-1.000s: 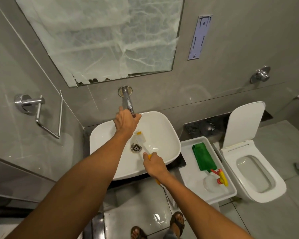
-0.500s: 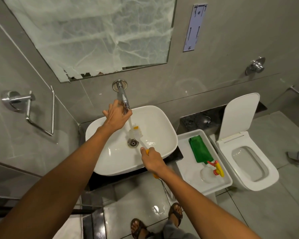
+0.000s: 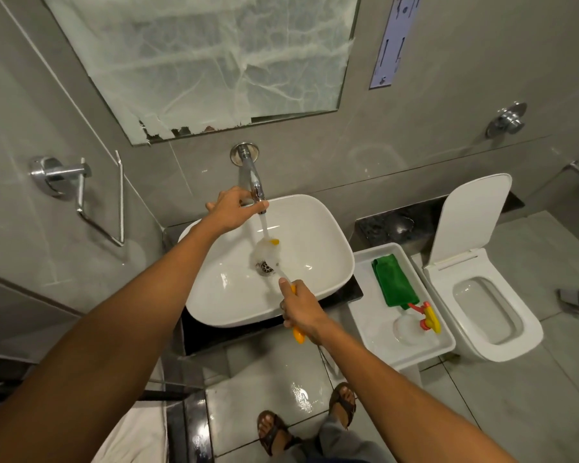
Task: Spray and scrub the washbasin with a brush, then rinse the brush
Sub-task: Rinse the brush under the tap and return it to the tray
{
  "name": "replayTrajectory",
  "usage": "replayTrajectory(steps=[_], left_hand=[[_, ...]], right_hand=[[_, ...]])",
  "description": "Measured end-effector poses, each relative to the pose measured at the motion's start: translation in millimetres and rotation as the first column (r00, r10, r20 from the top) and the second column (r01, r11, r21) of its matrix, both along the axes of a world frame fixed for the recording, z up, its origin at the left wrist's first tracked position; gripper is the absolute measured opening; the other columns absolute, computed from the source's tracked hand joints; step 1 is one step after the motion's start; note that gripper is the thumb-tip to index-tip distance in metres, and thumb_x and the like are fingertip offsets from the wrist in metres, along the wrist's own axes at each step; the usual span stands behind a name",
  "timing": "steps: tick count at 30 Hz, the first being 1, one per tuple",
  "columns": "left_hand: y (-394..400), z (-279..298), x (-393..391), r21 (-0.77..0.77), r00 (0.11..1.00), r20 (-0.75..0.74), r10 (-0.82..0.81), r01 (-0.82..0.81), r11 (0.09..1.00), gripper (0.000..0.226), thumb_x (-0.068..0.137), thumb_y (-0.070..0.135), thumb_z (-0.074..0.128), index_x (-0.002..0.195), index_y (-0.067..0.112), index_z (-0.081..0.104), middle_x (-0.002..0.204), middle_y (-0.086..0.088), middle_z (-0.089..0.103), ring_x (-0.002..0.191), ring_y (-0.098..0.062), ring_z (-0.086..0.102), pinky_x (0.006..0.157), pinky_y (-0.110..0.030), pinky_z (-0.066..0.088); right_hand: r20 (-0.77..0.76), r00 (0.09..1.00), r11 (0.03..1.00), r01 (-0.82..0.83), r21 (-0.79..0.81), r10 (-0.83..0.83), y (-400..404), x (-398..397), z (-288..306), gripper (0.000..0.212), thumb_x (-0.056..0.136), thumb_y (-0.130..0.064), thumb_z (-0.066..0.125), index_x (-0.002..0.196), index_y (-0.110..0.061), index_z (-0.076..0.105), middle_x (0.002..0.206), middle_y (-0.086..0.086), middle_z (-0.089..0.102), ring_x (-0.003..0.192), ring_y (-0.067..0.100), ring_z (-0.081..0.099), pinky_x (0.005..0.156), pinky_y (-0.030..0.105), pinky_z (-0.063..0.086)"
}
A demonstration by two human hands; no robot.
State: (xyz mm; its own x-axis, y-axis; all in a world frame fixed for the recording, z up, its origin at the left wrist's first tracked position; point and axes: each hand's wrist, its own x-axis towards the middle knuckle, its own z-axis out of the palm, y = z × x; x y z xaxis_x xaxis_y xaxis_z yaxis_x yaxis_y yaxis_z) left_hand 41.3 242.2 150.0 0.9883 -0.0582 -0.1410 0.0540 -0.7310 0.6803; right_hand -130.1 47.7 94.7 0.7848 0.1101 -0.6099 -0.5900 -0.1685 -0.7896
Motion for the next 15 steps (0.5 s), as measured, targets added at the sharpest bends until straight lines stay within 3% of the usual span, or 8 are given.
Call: replayTrajectory(steps=[2,5,8,10,12,13,15], left_hand=[[1.1,2.4,1.3,-0.240,0.997,-0.073,0.001,-0.019,0.971,0.032,0.096,0.047,0.078,0.113,0.020,0.082,0.126,-0.001,0.075,0.128,-0.026,0.064,0.115,-0.047,0.045],[2.4,7.2,-0.3,-0.384,0.986,-0.169,-0.009,-0.058,0.922,0.038,0.095,0.034,0.082,0.128,0.015,0.077,0.121,-0.001,0.079,0.121,-0.015,0.069,0.119,-0.040,0.046],[4.5,6.0,-0.1,-0.462,0.977,-0.211,-0.012,-0.089,0.883,0.043,0.093,0.028,0.085,0.133,0.015,0.075,0.115,0.006,0.080,0.110,0.001,0.068,0.116,-0.035,0.043],[5.7,5.2,-0.7,-0.489,0.971,-0.238,0.002,-0.121,0.864,0.044,0.092,0.028,0.085,0.134,0.017,0.075,0.115,0.010,0.079,0.112,0.000,0.067,0.108,-0.035,0.043],[6.1,4.3,-2.0,-0.503,0.966,-0.259,0.012,-0.146,0.852,0.045,0.093,0.030,0.085,0.135,0.019,0.074,0.119,0.007,0.079,0.116,-0.009,0.067,0.105,-0.038,0.044],[6.0,3.9,-2.4,-0.507,0.964,-0.264,0.016,-0.153,0.848,0.044,0.093,0.030,0.084,0.135,0.019,0.074,0.119,0.007,0.078,0.115,-0.011,0.067,0.105,-0.039,0.045],[5.5,3.6,-2.3,-0.514,0.963,-0.269,0.016,-0.157,0.843,0.041,0.093,0.031,0.084,0.133,0.021,0.075,0.115,0.009,0.078,0.111,-0.012,0.066,0.103,-0.038,0.045]], right_hand=[[-0.140,0.980,0.964,0.166,0.208,-0.138,3.4,1.1,1.8,0.035,0.114,-0.043,0.037,0.095,-0.013,0.042,0.072,0.002,0.041,0.047,0.008,0.038,0.042,0.020,0.037],[-0.404,0.889,0.825,0.388,0.410,-0.217,0.1,6.6,3.0,0.042,0.115,-0.039,0.036,0.084,-0.014,0.045,0.062,-0.002,0.039,0.041,0.006,0.036,0.034,0.014,0.031],[-0.671,0.733,0.546,0.609,0.576,-0.111,-10.4,10.1,-1.8,0.046,0.114,-0.035,0.042,0.079,-0.007,0.052,0.055,0.001,0.042,0.033,0.009,0.039,0.026,0.015,0.031],[-0.698,0.716,0.416,0.638,0.648,-0.012,-15.5,10.0,-5.4,0.048,0.113,-0.032,0.043,0.075,-0.005,0.054,0.055,0.003,0.042,0.034,0.009,0.033,0.025,0.017,0.032],[-0.677,0.736,0.429,0.611,0.665,0.001,-13.5,12.0,-3.8,0.046,0.113,-0.031,0.043,0.076,-0.006,0.053,0.056,0.002,0.042,0.038,0.006,0.030,0.025,0.016,0.031],[-0.649,0.759,0.499,0.578,0.646,-0.039,-11.0,13.1,-1.8,0.043,0.113,-0.032,0.043,0.078,-0.007,0.052,0.056,0.001,0.041,0.036,0.006,0.032,0.026,0.015,0.030],[-0.492,0.855,0.727,0.441,0.526,-0.163,-4.3,14.0,2.4,0.038,0.114,-0.034,0.042,0.084,-0.011,0.049,0.061,0.000,0.040,0.040,0.007,0.036,0.030,0.015,0.028]])
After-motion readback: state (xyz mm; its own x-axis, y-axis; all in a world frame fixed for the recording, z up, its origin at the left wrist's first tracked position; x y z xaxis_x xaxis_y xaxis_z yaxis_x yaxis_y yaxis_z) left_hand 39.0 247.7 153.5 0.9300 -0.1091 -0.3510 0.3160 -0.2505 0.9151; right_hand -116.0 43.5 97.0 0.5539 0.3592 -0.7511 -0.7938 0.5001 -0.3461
